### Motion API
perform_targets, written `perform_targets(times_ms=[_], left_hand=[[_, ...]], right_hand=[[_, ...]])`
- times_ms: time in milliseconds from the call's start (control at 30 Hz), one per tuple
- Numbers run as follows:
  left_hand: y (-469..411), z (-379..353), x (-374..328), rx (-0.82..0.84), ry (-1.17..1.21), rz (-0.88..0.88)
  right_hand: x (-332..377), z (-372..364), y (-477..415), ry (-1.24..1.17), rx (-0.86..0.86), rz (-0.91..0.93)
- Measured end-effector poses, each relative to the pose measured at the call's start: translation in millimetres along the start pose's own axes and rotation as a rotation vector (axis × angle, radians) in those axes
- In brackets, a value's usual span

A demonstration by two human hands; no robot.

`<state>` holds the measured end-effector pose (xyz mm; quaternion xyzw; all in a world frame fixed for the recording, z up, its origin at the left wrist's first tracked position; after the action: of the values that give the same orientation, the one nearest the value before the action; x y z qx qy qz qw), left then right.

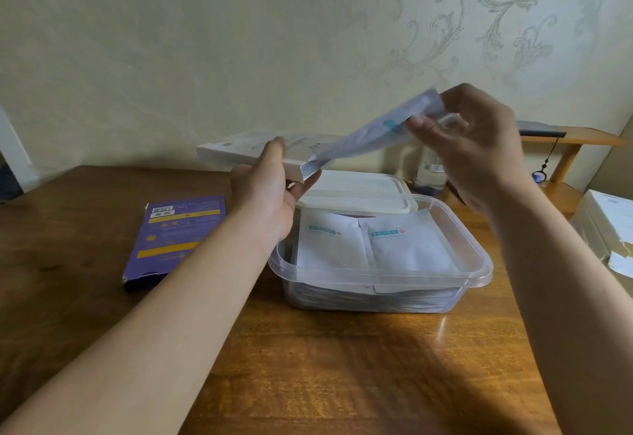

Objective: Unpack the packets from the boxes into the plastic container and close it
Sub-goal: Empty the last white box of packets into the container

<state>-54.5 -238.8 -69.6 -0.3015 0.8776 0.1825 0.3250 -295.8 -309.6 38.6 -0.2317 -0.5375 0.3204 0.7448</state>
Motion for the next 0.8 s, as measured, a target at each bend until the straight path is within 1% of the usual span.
perform_targets(times_ms=[67,133,200,400,467,633,700,800], left_hand=[[-2,4,0,-0.014,0.010,-0.028],[-3,7,1,-0.021,0.028,-0.047],[-4,8,1,-0.025,0.040,-0.064],[-5,10,1,-0.030,0.053,-0.080],[-4,10,2,-0.034,0.051,-0.078],[-7,11,1,-0.028,0.055,-0.086],[-7,11,2,-0.025,0.055,-0.089],[-8,12,1,-0.024,0.043,-0.095]], right_hand=[[-11,3,0,-0.168,0.007,-0.135],[-22,-3,3,-0.293,0.050,-0.262],[-30,-13,7,-0.339,0.117,-0.348],[-52,-46,26,-0.369,0.293,-0.532],[-57,-59,33,-0.348,0.349,-0.584],[-56,-83,47,-0.232,0.456,-0.631],[-54,-85,49,-0.119,0.493,-0.613],[-47,-83,51,0.127,0.578,-0.532]])
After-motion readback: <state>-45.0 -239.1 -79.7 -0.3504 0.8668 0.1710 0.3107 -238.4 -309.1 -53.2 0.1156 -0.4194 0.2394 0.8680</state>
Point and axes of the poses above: each hand's wrist, its own y-axis away from the middle knuckle, its own z-axis out of the back of the hand, x = y × z, the point moved 9 cm from there along -y, towards the middle knuckle, and after that the axes turned 6 degrees about y, right-handed, at the moved point
